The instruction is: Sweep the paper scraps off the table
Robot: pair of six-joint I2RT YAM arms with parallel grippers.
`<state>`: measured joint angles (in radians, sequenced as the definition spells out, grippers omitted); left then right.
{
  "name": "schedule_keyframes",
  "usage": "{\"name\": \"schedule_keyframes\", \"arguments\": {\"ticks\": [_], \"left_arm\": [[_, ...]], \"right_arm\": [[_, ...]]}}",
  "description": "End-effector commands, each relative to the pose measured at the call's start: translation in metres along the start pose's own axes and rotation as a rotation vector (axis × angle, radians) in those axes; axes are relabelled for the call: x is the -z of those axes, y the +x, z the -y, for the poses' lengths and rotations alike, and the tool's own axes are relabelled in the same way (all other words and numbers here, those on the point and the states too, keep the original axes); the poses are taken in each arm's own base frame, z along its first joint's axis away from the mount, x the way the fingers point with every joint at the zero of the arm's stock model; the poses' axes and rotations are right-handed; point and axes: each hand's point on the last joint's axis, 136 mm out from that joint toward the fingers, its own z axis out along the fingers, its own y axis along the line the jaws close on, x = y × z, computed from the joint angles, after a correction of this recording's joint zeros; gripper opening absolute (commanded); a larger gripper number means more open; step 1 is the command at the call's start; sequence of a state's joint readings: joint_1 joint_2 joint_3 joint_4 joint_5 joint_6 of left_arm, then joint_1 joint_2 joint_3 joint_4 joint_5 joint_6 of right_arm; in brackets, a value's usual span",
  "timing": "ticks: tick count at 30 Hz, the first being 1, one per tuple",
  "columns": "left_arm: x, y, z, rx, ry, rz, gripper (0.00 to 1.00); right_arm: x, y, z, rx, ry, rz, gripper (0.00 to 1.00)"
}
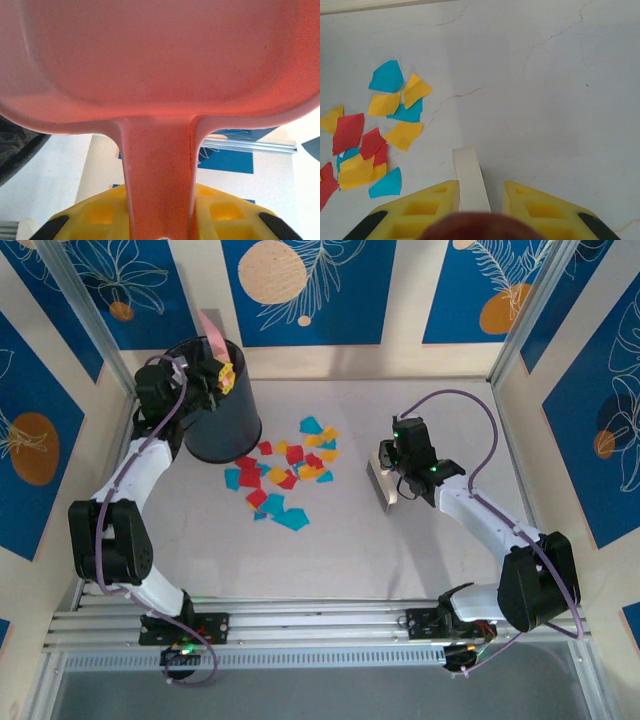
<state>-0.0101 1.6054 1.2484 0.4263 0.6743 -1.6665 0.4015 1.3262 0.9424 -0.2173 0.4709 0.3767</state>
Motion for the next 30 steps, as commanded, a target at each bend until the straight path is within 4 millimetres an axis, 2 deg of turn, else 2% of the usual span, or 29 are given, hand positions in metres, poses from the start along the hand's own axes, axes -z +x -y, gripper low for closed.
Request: {"name": "schedule_keyframes", "arguments": {"ticks": [1,10,18,24,30], "left_arm": [[0.008,0.003,0.024,-0.01,0.087,-0.019,0.0],[0.009,0.007,0.03,-0.006,0.119,-0.038,0.0],[0.011,0.016,0.037,-0.129,0.073,-0.065,0.0],[0.02,0.024,0.039,-0.268,-0.004,-0.063,0.0],[0.034,0.034,0.028,-0.479,-0.144,-0.083,0.0]], "right_arm": [[0.0,-0.002,-0.001,-0.003,0.008,-0.001,0.0],[0.001,-0.004,-0.003,-0.01,-0.001,0.004,0.0],[0.005,-0.009,-0.013,-0.015,-0.035,0.024,0.0],[0.01,-0.019,-0.033,-0.011,-0.084,0.068,0.0],[0.014,-0.032,-0.059,-0.004,-0.147,0.087,0.0]]}}
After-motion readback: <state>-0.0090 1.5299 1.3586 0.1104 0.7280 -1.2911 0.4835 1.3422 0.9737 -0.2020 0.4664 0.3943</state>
